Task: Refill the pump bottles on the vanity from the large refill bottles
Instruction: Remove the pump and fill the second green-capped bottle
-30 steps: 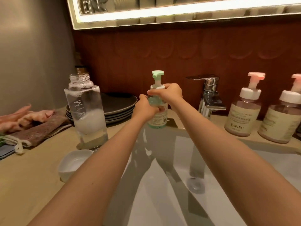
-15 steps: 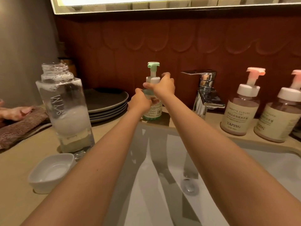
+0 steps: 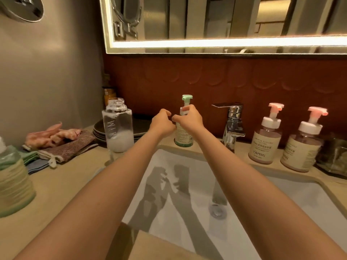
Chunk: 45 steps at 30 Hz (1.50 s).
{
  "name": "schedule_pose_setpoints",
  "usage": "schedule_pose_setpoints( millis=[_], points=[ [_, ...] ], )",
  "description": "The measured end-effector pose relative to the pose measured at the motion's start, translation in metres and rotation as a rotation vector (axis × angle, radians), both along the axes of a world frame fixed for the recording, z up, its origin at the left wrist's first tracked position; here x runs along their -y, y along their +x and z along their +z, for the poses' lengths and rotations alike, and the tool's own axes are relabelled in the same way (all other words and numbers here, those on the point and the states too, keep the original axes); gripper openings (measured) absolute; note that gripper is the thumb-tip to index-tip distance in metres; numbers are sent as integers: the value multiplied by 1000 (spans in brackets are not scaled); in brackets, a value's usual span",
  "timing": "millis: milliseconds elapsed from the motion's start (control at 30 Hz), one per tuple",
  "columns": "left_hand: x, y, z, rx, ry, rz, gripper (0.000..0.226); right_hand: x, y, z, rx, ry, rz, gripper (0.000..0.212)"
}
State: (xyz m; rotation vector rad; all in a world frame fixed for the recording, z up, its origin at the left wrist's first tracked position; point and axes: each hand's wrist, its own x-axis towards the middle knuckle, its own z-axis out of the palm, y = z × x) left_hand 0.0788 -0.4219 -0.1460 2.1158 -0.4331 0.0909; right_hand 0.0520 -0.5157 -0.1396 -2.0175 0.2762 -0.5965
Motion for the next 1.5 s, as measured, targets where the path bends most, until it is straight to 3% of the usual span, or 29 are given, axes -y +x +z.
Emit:
schedule_pose_setpoints(
  millis=[367, 633, 767, 867, 967, 1033, 1167, 1300, 1400, 1500],
  points=[
    [-96, -73, 28, 143, -67, 65, 40, -80, -50, 16, 5, -39, 161, 33],
    [-189, -102, 34, 242, -46, 294, 27, -163, -60, 9, 9, -60, 330, 24],
    [-239, -103, 24, 58, 90, 344, 12, -207, -58, 9, 34, -104, 422, 26],
    [-271, -107, 15, -136, 177, 343, 36, -235, -54, 7, 23, -104, 463, 27],
    [-298, -113, 9, -478, 347, 314, 14, -255, -50, 4, 23, -95, 494, 28],
    [-312, -113, 5, -561, 456, 346, 14, -270, -46, 2, -2, -108, 519, 30],
    [-326, -104, 2, -393, 459, 464, 39, -296, -37, -3, -46, -135, 553, 45],
    [-329, -85, -6, -213, 190, 569, 91, -315, -26, -6, -91, -179, 575, 62],
    [-323, -75, -13, -138, 43, 526, 82, -329, -15, -10, -113, -247, 553, 58],
    [-315, -74, -24, -15, -89, 549, 76, -335, -10, -16, -121, -292, 478, 70]
  ],
)
